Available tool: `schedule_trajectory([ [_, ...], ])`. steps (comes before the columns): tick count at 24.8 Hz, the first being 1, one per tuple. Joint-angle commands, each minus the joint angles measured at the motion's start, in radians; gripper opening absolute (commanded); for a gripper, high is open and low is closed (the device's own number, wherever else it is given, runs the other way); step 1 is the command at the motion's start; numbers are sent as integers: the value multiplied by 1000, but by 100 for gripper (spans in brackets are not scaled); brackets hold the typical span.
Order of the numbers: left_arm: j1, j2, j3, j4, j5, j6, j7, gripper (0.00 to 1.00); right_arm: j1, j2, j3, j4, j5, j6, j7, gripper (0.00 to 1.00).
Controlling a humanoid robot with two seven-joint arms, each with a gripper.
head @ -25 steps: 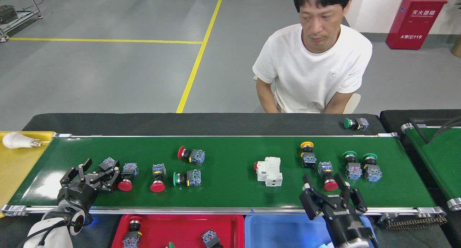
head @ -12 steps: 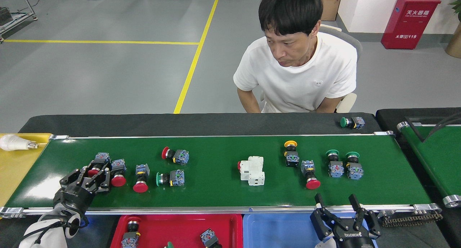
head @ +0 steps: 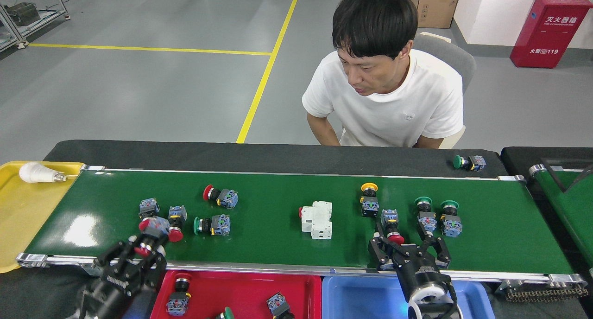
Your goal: Pick switch part from conveyor to tray
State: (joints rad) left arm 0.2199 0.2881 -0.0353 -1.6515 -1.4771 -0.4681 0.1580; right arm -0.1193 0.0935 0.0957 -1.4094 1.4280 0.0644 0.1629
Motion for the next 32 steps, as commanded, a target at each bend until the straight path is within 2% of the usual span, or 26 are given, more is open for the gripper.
schedule_trajectory([
  [1, 2, -7, -48, -42, -49, 6, 3, 15, -17, -5, 16, -3, -3, 6, 4, 49],
  [2, 4, -34, -71, -44, -95, 6, 3, 29, -17, -6, 26, 0, -4, 3, 4, 45],
  [3, 6, -63, -78, -44, -134, 6, 1, 50, -17, -8, 30, 0, -6, -1, 3, 34],
  [4, 6, -98, -75, -42, -176, 5, 0, 79, -16, -9, 33, 0, -6, -11, 3, 29],
  [5, 6, -124, -72, -37, -212, 3, 1, 100, -14, -12, 33, 0, -6, -24, 3, 22],
  [8, 7, -139, -54, -34, -221, 3, 1, 100, -8, -11, 32, -17, -9, -72, 3, 20],
  [11, 24, -145, 21, -36, -207, -3, 1, 100, -7, -15, 30, -49, -49, -78, 6, 20],
  [13, 30, -149, 63, -42, -166, -4, 0, 100, -2, -38, 30, -92, -90, -84, 6, 20],
  [16, 30, -152, 158, -33, -35, 5, -51, 100, 36, -70, 30, -195, -158, -141, 9, 21],
  [18, 24, -156, 256, -13, 57, 8, -110, 100, 101, -72, 30, -284, -189, -244, 9, 21],
  [20, 13, -158, 324, 29, 93, 8, -132, 100, 161, -67, 32, -344, -195, -377, 9, 21],
  [24, -50, -147, 385, 133, 89, 12, -133, 100, 199, -38, 81, -326, -195, -672, 27, 22],
  [25, -77, -135, 385, 164, 87, 26, -133, 100, 199, -34, 110, -310, -195, -745, 29, 26],
  [26, -93, -124, 383, 177, 86, 40, -132, 100, 197, -32, 139, -304, -193, -762, 29, 28],
  [27, -113, -106, 376, 193, 86, 58, -132, 100, 194, -29, 185, -293, -193, -767, 32, 35],
  [28, -132, -84, 373, 210, 81, 75, -132, 100, 185, -28, 237, -272, -187, -764, 49, 48],
  [29, -152, -69, 370, 231, 73, 88, -133, 100, 176, -21, 271, -250, -181, -759, 72, 67],
  [30, -177, -60, 368, 263, 52, 103, -132, 100, 158, -12, 288, -229, -181, -752, 93, 100],
  [32, -229, -57, 368, 322, 15, 114, -127, 100, 133, 0, 294, -200, -181, -747, 99, 100],
])
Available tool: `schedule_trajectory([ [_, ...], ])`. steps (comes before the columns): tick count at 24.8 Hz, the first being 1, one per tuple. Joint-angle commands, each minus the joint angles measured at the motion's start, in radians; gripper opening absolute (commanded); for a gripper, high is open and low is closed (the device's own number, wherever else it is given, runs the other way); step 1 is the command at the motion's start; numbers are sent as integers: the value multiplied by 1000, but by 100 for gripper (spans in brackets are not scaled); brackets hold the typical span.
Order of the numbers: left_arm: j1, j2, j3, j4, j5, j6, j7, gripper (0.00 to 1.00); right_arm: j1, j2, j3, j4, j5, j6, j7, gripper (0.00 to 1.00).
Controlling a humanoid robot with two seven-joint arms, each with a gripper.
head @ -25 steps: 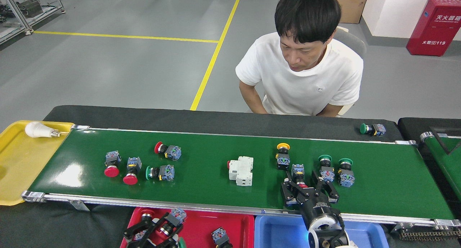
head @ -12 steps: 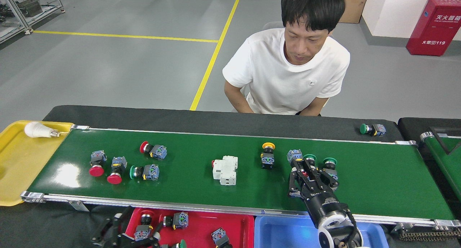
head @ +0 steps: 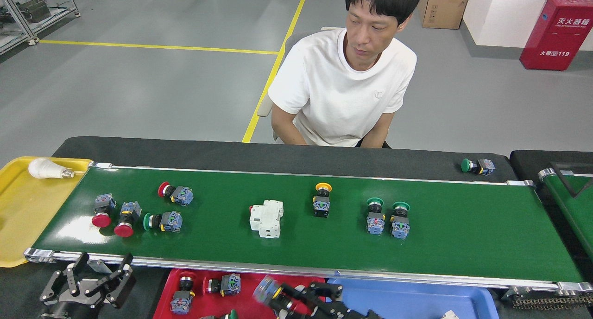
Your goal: Pick switch part from conveyor to tray
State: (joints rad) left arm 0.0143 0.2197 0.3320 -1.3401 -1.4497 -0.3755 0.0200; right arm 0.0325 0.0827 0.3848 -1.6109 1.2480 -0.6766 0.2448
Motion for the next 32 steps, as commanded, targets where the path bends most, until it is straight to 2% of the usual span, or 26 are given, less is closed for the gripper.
schedule_trajectory([
  [1, -53, 13, 1, 38, -24, 20, 12, 100, -26, 12, 3, 11, -2, -8, 18, 100],
  [5, -143, 23, -21, 147, -32, 21, 14, 100, -69, 19, -18, 3, -13, 12, 16, 99],
  [8, -214, 56, -54, 262, -41, 29, 17, 100, -88, 22, -146, -14, -15, 111, 14, 99],
  [14, -474, 138, -186, 644, -44, 101, 92, 100, -117, 9, -395, -20, -15, 413, -38, 99],
  [15, -498, 142, -205, 677, -44, 116, 97, 98, -115, 3, -414, -20, -13, 445, -64, 99],
  [17, -534, 156, -226, 736, -43, 125, 103, 87, -102, -23, -448, -20, -12, 519, -145, 99],
  [19, -534, 164, -229, 740, -41, 113, 130, 62, -51, -40, -451, -24, -10, 574, -223, 99],
  [20, -533, 165, -234, 740, -44, 98, 149, 40, -13, -47, -451, -35, -9, 588, -257, 99],
  [22, -533, 165, -257, 743, -43, 67, 150, 5, 61, -50, -451, -67, -5, 591, -277, 99],
  [24, -530, 164, -255, 740, -32, 58, 153, 4, 106, -49, -451, -96, -5, 591, -279, 99],
  [27, -504, 155, -251, 684, 8, 47, 158, 4, 113, -44, -451, -99, -2, 595, -275, 99],
  [30, -387, 148, -254, 492, 28, 38, 158, 5, 76, -44, -428, -86, 24, 597, -266, 99],
  [32, -268, 145, -254, 300, 31, 38, 155, 5, 20, -34, -347, -41, 70, 598, -239, 99],
])
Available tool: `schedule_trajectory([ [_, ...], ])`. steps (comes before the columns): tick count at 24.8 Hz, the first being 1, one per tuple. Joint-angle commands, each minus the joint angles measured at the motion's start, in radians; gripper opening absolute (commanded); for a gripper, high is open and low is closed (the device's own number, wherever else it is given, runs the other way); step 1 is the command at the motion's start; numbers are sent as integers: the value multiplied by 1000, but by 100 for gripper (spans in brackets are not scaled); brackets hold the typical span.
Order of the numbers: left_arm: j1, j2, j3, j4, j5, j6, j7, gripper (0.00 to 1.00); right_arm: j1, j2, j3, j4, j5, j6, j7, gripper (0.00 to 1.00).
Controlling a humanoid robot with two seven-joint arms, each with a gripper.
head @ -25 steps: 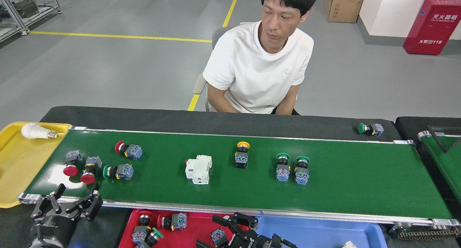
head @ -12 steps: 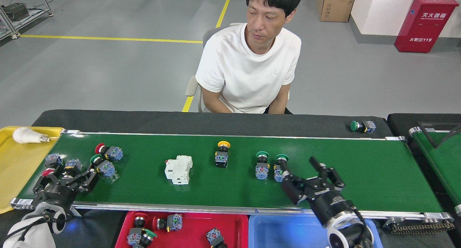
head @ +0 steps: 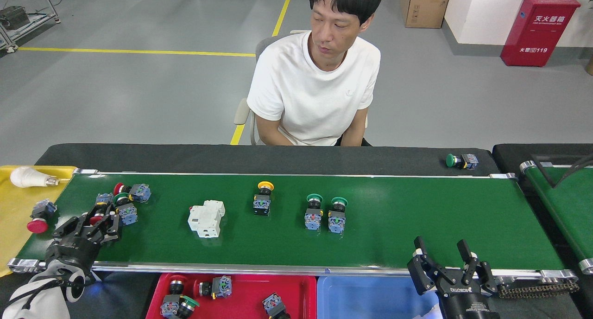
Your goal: Pick switch part from conveyor to tray
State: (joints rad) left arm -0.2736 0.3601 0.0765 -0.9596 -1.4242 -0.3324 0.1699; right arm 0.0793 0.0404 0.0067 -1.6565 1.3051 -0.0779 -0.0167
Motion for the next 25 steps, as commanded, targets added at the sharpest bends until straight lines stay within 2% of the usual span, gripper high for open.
schedule_trajectory([
  [1, 83, 2, -1, -171, 7, -7, 2, 5, -58, 15, 73, 38, 31, 3, 43, 99],
  [5, 307, -44, -24, -481, -7, -8, -3, 5, -167, 44, 185, 179, 46, 3, 58, 99],
  [7, 401, -44, -87, -608, -13, -11, -3, 6, -222, 67, 231, 260, 46, 3, 58, 99],
  [10, 467, -47, -172, -700, -84, -14, 3, 10, -294, 118, 279, 380, 49, 3, 58, 99],
  [12, 482, -55, -225, -728, -130, -14, 5, 14, -345, 118, 320, 474, 48, 6, 58, 98],
  [14, 484, -61, -279, -740, -163, -14, 5, 19, -397, 119, 360, 554, 36, 64, 50, 98],
  [15, 484, -64, -300, -740, -180, -14, 5, 26, -424, 119, 392, 590, 34, 96, 50, 98],
  [16, 484, -66, -316, -740, -190, -13, 5, 37, -449, 121, 423, 620, 33, 127, 50, 97],
  [18, 485, -73, -320, -739, -191, -10, 5, 68, -478, 121, 437, 641, 11, 165, 49, 82],
  [19, 487, -84, -320, -739, -191, -16, 5, 81, -494, 121, 443, 643, -4, 170, 50, 67],
  [20, 491, -85, -319, -737, -191, -16, 7, 100, -504, 118, 444, 646, -9, 170, 49, 57],
  [22, 496, -89, -311, -739, -190, -16, 7, 100, -513, 115, 444, 646, -7, 170, 50, 42],
  [24, 496, -93, -305, -740, -185, -14, 7, 100, -523, 113, 441, 644, -14, 168, 49, 33],
  [25, 496, -101, -287, -740, -176, -10, 0, 100, -524, 110, 441, 639, -14, 168, 50, 31],
])
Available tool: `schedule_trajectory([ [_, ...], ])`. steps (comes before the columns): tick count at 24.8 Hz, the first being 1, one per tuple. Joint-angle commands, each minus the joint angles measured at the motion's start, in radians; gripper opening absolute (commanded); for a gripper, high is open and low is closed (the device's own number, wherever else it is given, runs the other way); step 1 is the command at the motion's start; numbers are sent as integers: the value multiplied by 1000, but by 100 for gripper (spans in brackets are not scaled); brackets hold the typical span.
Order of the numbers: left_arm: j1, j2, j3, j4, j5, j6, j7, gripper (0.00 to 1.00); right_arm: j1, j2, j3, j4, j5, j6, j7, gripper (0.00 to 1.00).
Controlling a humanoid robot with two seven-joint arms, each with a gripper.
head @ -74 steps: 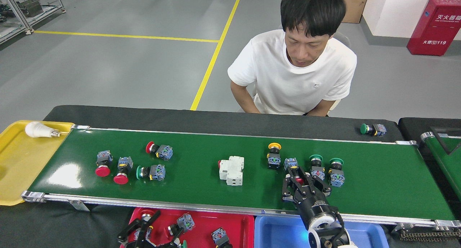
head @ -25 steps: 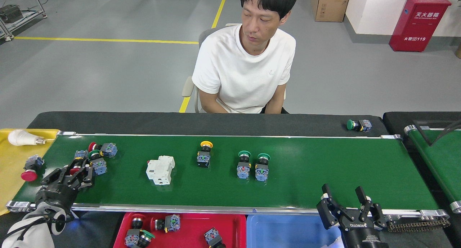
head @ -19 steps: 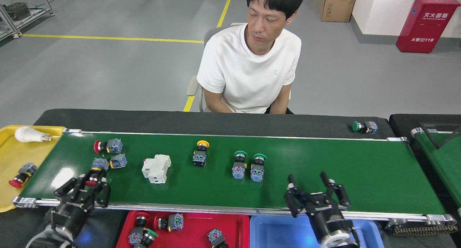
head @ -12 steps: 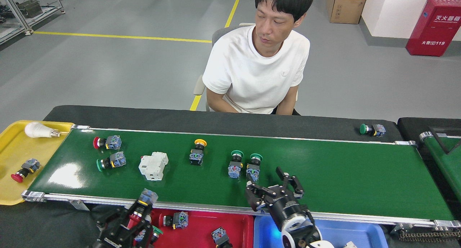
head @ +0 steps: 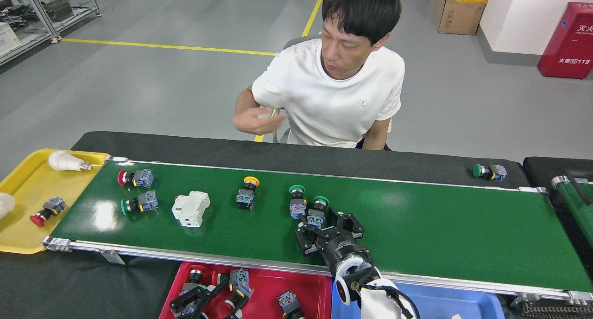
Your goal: Pick switch part from conveyor to tray
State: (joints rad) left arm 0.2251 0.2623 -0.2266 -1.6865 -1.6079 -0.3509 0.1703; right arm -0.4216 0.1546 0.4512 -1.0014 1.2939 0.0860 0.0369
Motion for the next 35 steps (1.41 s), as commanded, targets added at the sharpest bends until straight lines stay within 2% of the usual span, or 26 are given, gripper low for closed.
schedule_trajectory([
  [1, -3, -15, 38, -13, 16, 10, -5, 100, -23, -6, -3, -17, -4, 5, -3, 30],
  [3, -3, -72, 150, -10, 56, 4, -29, 100, -25, -7, -5, -23, -5, 1, 0, 30],
  [5, -9, -103, 273, 1, 109, -2, -80, 100, -23, -9, -8, -60, -19, -22, 14, 29],
  [8, -23, -98, 408, 33, 195, -8, -112, 100, 0, -63, -16, -169, -64, -77, 78, 29],
  [11, -52, -75, 501, 126, 241, -13, -126, 100, 86, -159, -26, -361, -192, -206, 115, 30],
  [13, -82, -35, 524, 199, 244, -25, -126, 100, 155, -236, -37, -470, -327, -385, 133, 31],
  [15, -113, -21, 524, 235, 243, -22, -124, 100, 213, -260, -37, -519, -401, -518, 144, 32],
  [19, -191, -25, 517, 287, 212, -2, -127, 100, 242, -257, -12, -520, -393, -704, 166, 34],
  [21, -246, -29, 492, 338, 161, 18, -126, 100, 245, -257, 26, -519, -389, -764, 178, 37],
  [22, -283, -34, 477, 375, 138, 29, -126, 100, 245, -257, 43, -519, -383, -770, 181, 43],
  [23, -313, -34, 467, 409, 129, 36, -124, 100, 242, -256, 58, -516, -369, -769, 184, 53],
  [25, -391, -31, 438, 507, 126, 55, -120, 100, 238, -224, 84, -491, -309, -761, 205, 100],
  [27, -458, -23, 421, 590, 125, 67, -115, 100, 233, -190, 81, -467, -286, -747, 210, 100],
  [31, -564, -6, 417, 735, 123, 82, -104, 100, 215, -188, 61, -459, -288, -703, 209, 100],
  [35, -619, 29, 415, 858, 123, 121, -66, 100, 213, -181, -138, -470, -291, -650, 202, 100],
])
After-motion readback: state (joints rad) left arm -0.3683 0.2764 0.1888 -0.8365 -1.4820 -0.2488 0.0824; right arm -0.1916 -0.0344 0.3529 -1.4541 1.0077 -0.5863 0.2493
